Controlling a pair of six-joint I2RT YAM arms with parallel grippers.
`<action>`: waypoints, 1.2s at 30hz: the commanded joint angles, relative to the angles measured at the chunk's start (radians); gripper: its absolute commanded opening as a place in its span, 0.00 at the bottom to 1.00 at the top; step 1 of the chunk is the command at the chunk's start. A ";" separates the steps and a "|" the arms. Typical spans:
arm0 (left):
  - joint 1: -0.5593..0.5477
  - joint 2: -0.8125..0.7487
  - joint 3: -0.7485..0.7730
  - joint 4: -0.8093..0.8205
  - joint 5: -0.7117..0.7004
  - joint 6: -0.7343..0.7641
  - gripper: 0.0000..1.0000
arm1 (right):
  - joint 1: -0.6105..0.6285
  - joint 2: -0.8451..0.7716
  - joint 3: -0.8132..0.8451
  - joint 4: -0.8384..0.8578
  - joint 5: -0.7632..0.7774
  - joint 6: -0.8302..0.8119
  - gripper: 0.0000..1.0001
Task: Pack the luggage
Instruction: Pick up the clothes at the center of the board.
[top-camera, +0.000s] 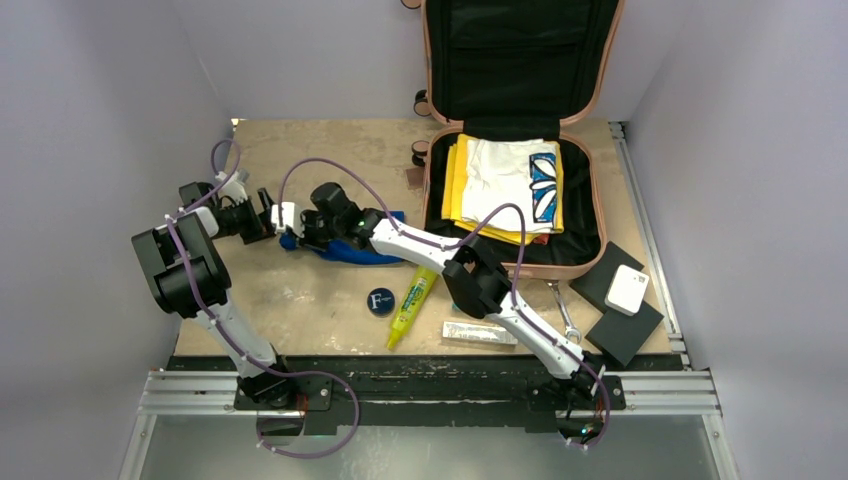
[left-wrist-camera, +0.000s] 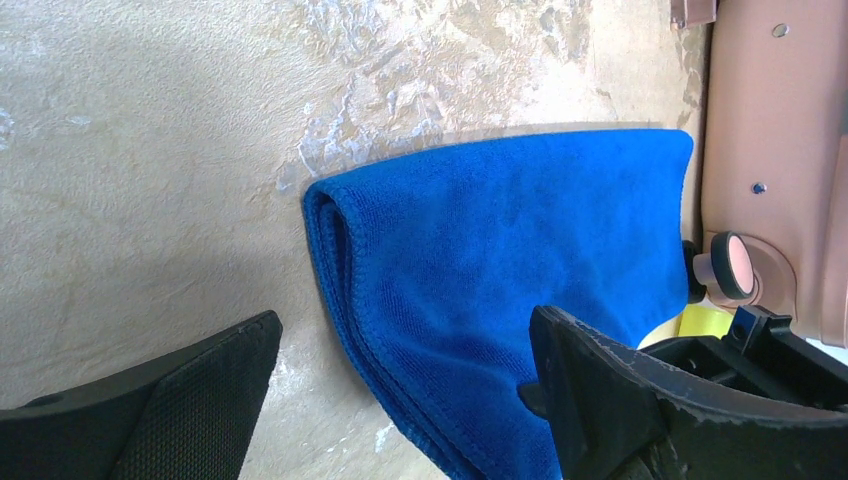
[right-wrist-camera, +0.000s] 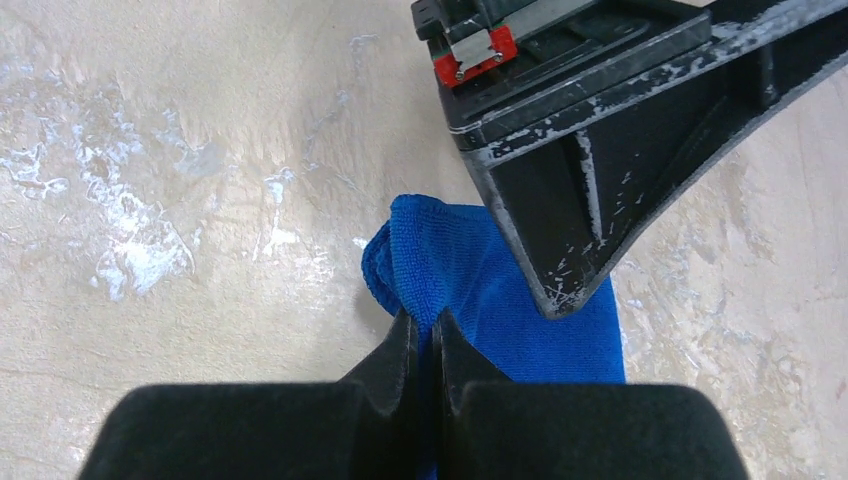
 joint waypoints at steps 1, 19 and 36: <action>-0.013 0.092 -0.060 -0.050 -0.211 0.048 0.99 | -0.008 -0.060 0.059 0.022 -0.042 0.036 0.00; -0.060 0.178 -0.057 -0.074 -0.198 0.033 0.91 | -0.005 -0.032 0.111 0.024 -0.076 0.078 0.00; -0.068 0.200 -0.020 -0.218 -0.137 0.077 0.63 | 0.018 -0.008 0.105 0.023 -0.079 0.077 0.00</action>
